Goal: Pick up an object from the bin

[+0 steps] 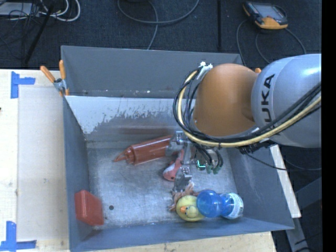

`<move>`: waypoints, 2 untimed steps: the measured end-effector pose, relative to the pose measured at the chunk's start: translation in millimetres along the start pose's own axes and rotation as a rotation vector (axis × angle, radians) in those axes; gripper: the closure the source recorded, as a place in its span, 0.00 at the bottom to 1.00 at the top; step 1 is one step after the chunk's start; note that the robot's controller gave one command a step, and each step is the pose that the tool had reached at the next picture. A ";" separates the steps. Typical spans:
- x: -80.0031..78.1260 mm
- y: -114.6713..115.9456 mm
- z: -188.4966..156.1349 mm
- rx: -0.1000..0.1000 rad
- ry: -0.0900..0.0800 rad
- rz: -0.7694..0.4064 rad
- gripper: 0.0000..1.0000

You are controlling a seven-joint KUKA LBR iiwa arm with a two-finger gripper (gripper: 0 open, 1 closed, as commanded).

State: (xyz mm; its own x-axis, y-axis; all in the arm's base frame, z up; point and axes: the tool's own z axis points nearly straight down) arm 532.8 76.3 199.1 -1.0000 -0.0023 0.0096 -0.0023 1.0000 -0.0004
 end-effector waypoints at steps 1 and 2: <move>-1.7 -0.5 -3.7 -0.001 -0.008 0.003 0.00; -32.7 12.0 43.1 0.000 -0.012 -0.114 0.00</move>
Offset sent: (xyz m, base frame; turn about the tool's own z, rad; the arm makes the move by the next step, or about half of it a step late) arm 0.0807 0.0325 -0.1291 -0.3104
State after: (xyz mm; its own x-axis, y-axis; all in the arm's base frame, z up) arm 565.0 88.4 155.7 -0.9932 -0.1162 -0.0028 -0.1162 0.9932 0.0000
